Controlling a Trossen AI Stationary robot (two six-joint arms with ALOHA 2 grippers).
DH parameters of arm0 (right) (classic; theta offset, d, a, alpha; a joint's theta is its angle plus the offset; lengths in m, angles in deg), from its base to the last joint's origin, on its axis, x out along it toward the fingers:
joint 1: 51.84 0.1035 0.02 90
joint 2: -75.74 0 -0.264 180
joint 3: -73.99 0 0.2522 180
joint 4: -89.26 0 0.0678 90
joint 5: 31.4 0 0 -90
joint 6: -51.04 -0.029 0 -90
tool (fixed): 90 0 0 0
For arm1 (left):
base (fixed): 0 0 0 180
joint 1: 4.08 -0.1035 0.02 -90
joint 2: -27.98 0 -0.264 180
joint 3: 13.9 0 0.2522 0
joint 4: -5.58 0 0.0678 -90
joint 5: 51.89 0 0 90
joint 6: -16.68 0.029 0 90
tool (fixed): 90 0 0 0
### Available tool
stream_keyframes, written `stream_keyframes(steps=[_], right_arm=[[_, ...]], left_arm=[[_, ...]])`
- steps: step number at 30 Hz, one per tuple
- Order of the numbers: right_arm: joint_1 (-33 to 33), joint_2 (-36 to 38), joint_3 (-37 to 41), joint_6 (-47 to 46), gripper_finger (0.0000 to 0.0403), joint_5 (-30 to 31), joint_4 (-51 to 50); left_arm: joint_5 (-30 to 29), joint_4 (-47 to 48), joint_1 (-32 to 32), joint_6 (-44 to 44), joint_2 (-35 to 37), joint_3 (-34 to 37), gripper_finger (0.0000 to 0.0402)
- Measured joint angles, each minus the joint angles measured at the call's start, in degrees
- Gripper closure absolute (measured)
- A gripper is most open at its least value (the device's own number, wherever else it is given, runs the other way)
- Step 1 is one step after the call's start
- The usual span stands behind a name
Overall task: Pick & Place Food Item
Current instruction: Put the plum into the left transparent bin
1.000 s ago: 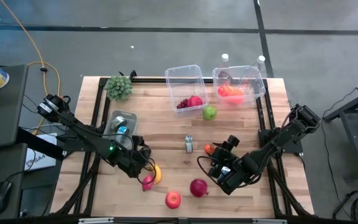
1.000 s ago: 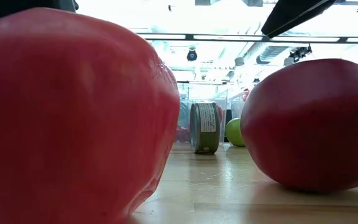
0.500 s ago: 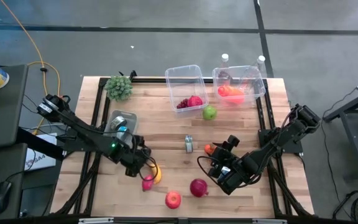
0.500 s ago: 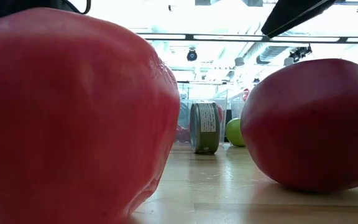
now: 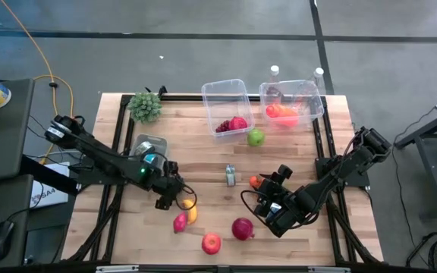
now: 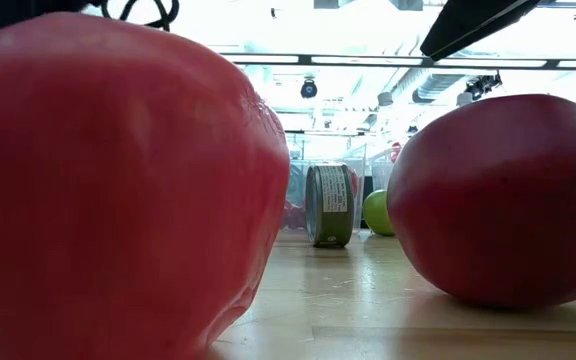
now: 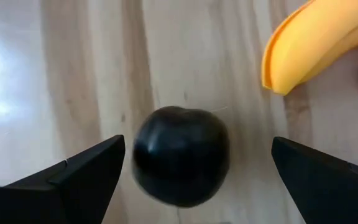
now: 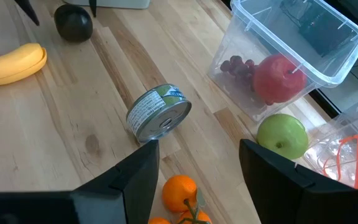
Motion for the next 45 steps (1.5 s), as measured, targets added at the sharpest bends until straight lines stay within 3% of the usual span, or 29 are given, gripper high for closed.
stream_keyframes(steps=[18, 35, 41, 45], right_arm=[[0.0, 0.0, 0.0, 0.0, 0.0192, 0.2, 0.0], [0.0, 0.0, 0.0, 0.0, 0.0192, 0.0, 0.6], [0.0, 0.0, 0.0, 0.4, 0.0192, 0.0, 1.0], [0.0, 0.0, 0.0, 1.0, 0.0192, 0.0, 1.0]], left_arm=[[3.5, -1.0, -3.1, -0.3, 0.0, 1.4, 0.0013], [2.9, -0.9, -3.1, -0.5, 0.0, 1.4, 0.0147], [2.9, -1.0, -3.1, -1.4, 0.0, 1.3, 0.0160], [2.9, -1.5, -3.5, -7.2, 0.0, 1.3, 0.0161]])
